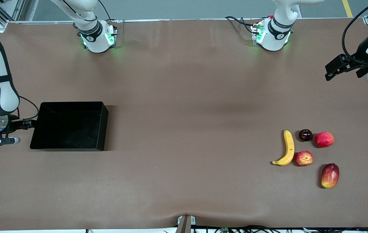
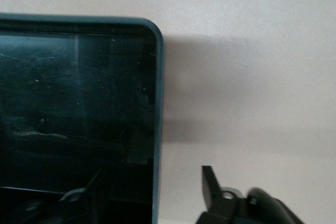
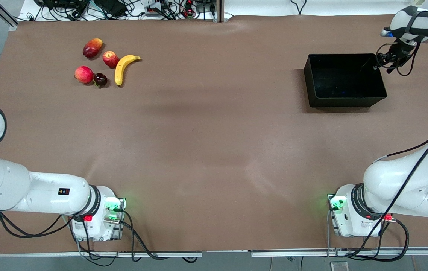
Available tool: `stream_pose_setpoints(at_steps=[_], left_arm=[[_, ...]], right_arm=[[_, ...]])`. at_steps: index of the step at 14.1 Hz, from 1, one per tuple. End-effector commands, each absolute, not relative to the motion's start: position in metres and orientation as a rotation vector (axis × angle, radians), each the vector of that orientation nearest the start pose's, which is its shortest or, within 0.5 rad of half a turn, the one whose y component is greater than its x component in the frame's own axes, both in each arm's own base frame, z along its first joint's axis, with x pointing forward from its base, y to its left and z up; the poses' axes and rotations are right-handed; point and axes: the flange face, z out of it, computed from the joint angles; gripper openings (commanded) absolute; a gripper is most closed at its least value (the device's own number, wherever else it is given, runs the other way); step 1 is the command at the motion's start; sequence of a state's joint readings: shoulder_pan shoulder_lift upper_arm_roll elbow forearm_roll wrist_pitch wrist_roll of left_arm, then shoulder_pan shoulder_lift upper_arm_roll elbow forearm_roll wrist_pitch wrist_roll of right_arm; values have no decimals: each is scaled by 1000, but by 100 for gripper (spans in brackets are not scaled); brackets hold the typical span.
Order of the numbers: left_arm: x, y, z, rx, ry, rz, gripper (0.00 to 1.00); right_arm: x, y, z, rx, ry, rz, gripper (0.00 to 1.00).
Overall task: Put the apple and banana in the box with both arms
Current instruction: 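Slide the black box toward the table middle with the right gripper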
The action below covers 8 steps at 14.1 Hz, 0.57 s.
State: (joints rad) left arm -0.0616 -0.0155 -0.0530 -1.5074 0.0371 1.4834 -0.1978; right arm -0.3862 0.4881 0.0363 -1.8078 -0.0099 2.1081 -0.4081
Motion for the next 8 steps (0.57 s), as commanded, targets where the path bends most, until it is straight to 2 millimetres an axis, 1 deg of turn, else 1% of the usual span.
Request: stream_pose_setpoints(at_steps=[1, 2, 3, 4, 5, 7, 8], left_arm=[[540, -58, 656, -3112, -159, 5, 100], [541, -58, 654, -3111, -161, 13, 100], [543, -59, 650, -3110, -158, 24, 100], [544, -61, 649, -3110, -151, 27, 100], [543, -64, 647, -3108, -151, 33, 100], [544, -70, 648, -3109, -184, 26, 100], [550, -75, 642, -3108, -182, 40, 100]], right_arm=[[581, -215, 245, -3046, -109, 245, 34], [578, -216, 241, -3044, -103, 246, 22], [578, -217, 241, -3044, -103, 243, 16], [579, -215, 241, -3042, -108, 245, 5], [579, -213, 242, -3040, -112, 252, 0], [578, -210, 247, -3033, -117, 268, 0], [581, -206, 259, -3029, -130, 281, 0]])
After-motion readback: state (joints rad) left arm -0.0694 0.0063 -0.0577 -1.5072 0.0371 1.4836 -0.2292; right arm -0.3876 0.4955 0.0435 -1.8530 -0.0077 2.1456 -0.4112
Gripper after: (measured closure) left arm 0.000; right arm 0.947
